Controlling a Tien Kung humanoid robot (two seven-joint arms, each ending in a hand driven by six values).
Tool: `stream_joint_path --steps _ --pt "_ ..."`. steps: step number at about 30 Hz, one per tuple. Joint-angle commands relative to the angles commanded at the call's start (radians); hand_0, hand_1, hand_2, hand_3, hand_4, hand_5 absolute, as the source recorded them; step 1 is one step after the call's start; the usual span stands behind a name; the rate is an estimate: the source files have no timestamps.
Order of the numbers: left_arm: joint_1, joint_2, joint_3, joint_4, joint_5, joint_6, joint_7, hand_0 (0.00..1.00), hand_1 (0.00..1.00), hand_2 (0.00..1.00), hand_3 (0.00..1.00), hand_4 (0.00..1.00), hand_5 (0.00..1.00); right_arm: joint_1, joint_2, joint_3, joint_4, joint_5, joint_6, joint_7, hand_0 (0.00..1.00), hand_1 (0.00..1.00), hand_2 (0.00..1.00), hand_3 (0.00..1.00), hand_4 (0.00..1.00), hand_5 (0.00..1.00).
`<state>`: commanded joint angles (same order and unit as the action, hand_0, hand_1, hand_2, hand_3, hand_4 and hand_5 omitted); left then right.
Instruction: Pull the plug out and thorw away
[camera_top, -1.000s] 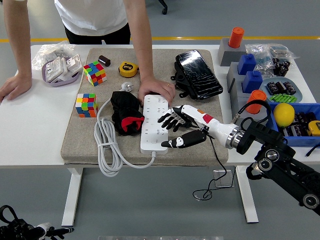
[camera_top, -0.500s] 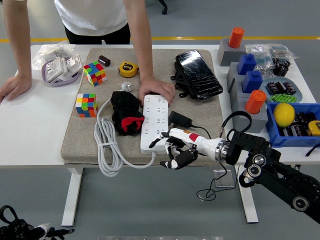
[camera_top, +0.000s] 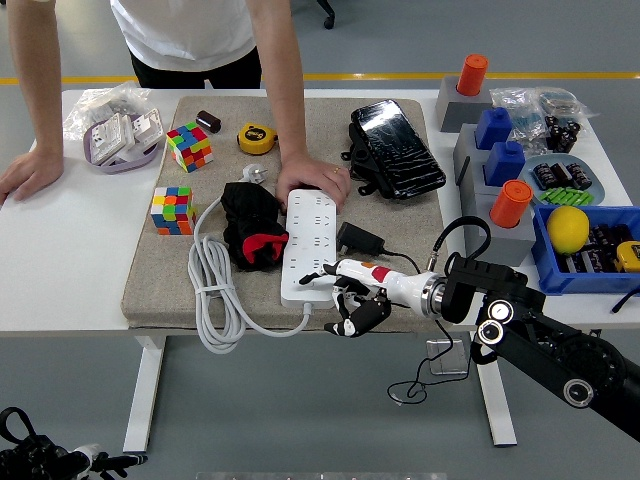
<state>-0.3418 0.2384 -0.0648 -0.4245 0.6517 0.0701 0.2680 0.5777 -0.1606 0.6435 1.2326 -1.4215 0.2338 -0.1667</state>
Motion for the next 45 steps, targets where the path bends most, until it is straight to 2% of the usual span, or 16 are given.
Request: stream_joint_path --steps 6,10,24,34,45 --pt "0.003 -0.001 0.000 0.000 0.001 0.000 0.000 0.531 0.663 0.691 0.650 0.817 0.700 0.015 0.014 -0.005 -0.061 -0.015 -0.013 0.010 0.002 0.002 0.111 0.905 0.674 0.002" --pt "0.002 -0.001 0.001 0.000 -0.002 0.000 -0.001 0.531 0.663 0.691 0.650 0.817 0.700 0.018 0.017 -0.006 -0.074 -0.018 -0.007 0.008 0.002 0.002 0.111 0.905 0.674 0.002" --pt "0.003 -0.002 0.006 0.002 -0.011 0.004 -0.005 0.532 0.663 0.690 0.650 0.818 0.702 0.006 0.008 0.020 -0.009 -0.014 0.015 -0.003 0.002 0.002 0.111 0.901 0.680 0.002" --pt "0.003 -0.002 0.010 0.002 -0.018 0.005 -0.007 0.532 0.663 0.690 0.650 0.817 0.700 0.007 0.009 -0.008 -0.029 -0.016 0.027 -0.007 0.002 0.002 0.111 0.900 0.682 0.002" --pt "0.002 -0.002 0.008 0.002 -0.016 0.006 -0.007 0.532 0.663 0.690 0.650 0.817 0.701 0.018 0.011 -0.038 -0.076 -0.014 0.013 0.007 0.002 0.002 0.111 0.894 0.684 0.002"
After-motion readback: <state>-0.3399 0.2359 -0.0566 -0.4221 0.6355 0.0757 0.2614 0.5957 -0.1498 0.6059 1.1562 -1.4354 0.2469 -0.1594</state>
